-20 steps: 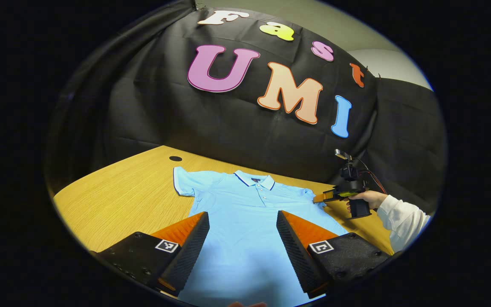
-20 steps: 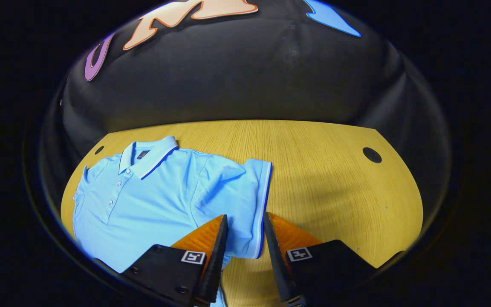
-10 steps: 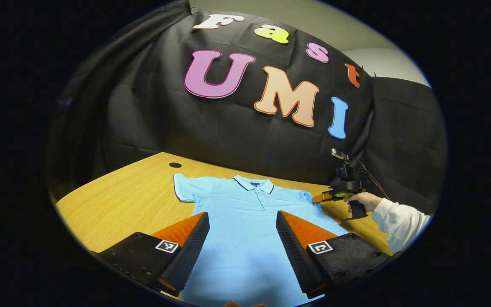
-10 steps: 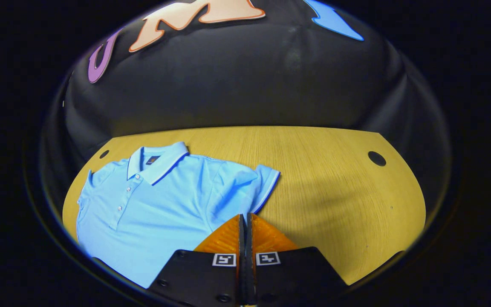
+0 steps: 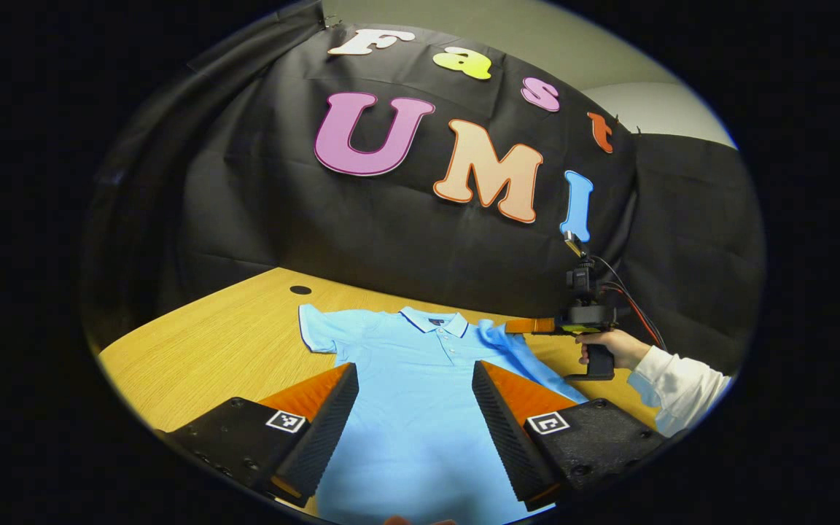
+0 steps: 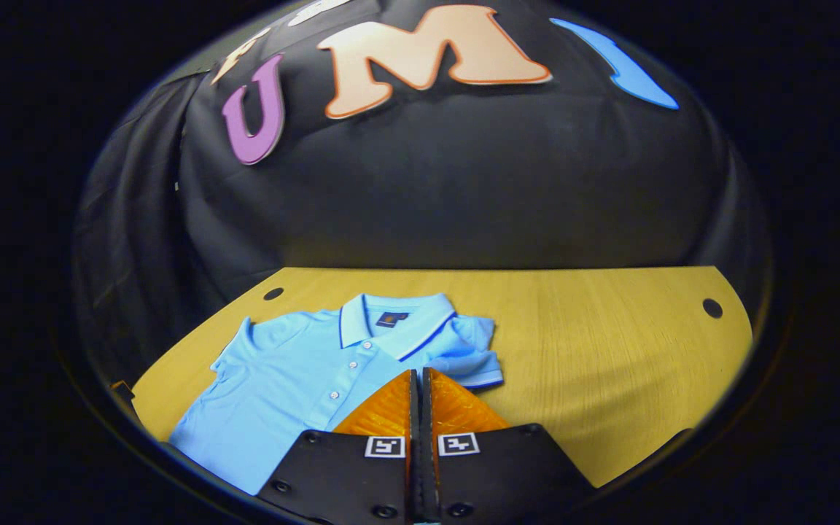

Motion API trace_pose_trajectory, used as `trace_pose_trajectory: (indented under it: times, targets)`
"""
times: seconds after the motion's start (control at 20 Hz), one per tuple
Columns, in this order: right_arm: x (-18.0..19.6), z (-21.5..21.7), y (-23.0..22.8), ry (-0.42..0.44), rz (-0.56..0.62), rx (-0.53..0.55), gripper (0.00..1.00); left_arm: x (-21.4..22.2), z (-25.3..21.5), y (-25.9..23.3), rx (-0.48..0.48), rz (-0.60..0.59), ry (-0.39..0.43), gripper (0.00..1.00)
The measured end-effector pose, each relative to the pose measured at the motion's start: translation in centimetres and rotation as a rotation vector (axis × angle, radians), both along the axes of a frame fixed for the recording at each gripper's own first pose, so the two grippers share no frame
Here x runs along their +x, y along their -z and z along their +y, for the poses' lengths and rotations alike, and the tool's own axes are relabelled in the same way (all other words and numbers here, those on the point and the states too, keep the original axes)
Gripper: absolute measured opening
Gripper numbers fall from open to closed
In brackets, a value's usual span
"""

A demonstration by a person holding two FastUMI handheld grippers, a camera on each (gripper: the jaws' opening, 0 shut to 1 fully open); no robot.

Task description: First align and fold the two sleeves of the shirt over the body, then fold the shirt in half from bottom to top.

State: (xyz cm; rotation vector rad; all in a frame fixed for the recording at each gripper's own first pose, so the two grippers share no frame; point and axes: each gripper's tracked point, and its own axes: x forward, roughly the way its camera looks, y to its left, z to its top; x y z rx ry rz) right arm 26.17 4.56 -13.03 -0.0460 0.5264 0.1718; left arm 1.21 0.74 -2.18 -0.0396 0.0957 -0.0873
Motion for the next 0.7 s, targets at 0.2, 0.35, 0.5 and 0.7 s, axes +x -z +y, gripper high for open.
trace_pose_trajectory:
  times: [0.2, 0.35, 0.5, 0.7]
  targets:
    - [-1.7, 3.3, 2.3, -0.157, 0.012, -0.182, 0.02, 0.2, 0.0, 0.3, -0.011, 0.013, -0.001, 0.94]
    - [-2.8, 4.6, 4.1, -0.212, 0.048, -0.217, 0.03, 0.3, -0.1, 0.4, -0.014, 0.013, -0.001, 0.94]
    - [-3.8, 5.5, 5.3, -0.249, 0.075, -0.234, 0.26, 0.3, 0.4, 0.3, -0.011, 0.011, -0.009, 0.94]
    - [-4.6, 5.8, 2.8, -0.222, 0.017, -0.230, 0.83, 0.5, 0.7, 0.6, -0.008, 0.017, -0.016, 0.94]
